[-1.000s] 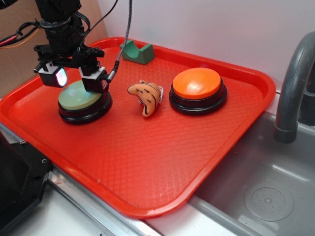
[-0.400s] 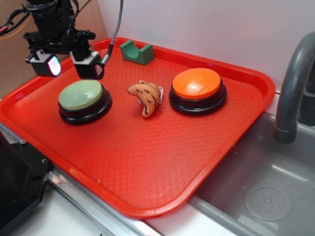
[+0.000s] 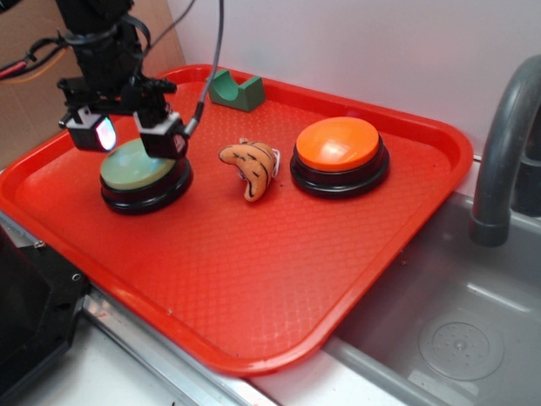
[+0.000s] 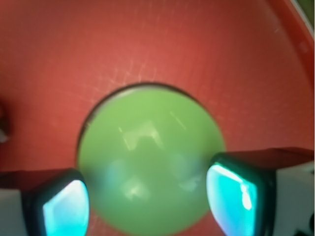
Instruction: Push the green button.
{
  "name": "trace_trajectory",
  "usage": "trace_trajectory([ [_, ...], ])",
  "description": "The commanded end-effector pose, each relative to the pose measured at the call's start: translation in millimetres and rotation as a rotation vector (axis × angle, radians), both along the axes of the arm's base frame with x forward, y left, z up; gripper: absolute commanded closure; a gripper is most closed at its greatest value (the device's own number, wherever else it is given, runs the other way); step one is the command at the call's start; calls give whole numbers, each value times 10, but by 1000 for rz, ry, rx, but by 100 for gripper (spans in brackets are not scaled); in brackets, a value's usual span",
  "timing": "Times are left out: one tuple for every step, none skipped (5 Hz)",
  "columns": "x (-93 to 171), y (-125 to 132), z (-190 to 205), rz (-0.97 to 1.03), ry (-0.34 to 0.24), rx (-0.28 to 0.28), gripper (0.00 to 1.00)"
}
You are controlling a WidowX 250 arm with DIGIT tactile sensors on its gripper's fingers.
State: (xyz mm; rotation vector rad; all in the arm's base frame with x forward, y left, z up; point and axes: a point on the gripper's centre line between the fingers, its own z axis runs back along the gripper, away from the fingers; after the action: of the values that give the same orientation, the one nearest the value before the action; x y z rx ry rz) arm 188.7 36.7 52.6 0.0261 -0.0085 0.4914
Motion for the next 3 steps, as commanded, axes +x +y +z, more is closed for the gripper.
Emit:
trace_trajectory([
  [-47,69,-155,15,-16,8,0],
  [-51,77,-90,10,-20,8,0],
  [1,81,295,2,-72,-42,0],
])
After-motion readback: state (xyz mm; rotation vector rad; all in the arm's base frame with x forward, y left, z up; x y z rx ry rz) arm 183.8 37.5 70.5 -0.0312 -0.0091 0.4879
